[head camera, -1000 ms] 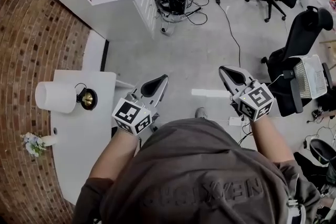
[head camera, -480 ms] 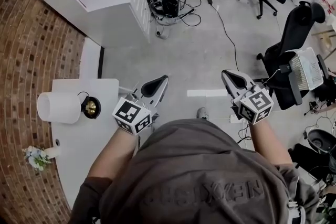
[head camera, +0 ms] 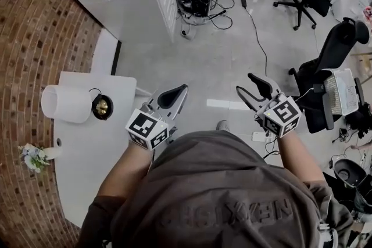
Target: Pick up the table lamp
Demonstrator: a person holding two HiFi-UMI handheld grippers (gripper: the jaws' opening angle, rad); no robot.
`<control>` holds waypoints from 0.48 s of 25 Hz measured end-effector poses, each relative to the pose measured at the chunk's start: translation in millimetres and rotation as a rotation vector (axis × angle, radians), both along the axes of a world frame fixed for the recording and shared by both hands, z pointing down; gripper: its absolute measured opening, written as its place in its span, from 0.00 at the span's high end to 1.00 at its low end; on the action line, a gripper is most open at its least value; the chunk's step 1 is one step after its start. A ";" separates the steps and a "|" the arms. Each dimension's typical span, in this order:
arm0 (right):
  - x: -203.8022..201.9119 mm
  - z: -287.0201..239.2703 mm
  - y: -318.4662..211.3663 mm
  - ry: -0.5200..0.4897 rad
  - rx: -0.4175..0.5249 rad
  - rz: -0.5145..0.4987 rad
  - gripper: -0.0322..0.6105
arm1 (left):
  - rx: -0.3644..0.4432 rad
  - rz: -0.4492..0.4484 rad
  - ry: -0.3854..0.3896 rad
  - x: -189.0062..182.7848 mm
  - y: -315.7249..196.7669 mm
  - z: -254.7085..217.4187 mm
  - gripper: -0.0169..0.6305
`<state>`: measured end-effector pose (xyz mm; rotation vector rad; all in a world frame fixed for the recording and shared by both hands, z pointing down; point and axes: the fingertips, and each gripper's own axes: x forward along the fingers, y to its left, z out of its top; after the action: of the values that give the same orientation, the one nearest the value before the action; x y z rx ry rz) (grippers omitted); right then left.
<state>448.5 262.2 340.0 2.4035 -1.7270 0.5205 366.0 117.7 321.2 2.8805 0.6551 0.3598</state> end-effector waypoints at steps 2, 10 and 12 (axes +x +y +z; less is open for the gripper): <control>0.4 -0.5 -18.1 0.009 -0.010 -0.060 0.60 | -0.006 -0.058 0.001 -10.6 -12.9 1.2 0.97; -28.6 3.9 -129.8 0.052 -0.045 -0.338 0.60 | -0.018 -0.334 0.002 -83.5 -89.2 13.6 0.97; -41.7 7.9 -166.3 0.062 -0.051 -0.419 0.60 | -0.022 -0.422 0.000 -108.5 -112.0 17.5 0.97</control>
<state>406.8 95.9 347.9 1.9179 -2.0790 0.4175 257.5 5.7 338.7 2.8933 0.0405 0.2880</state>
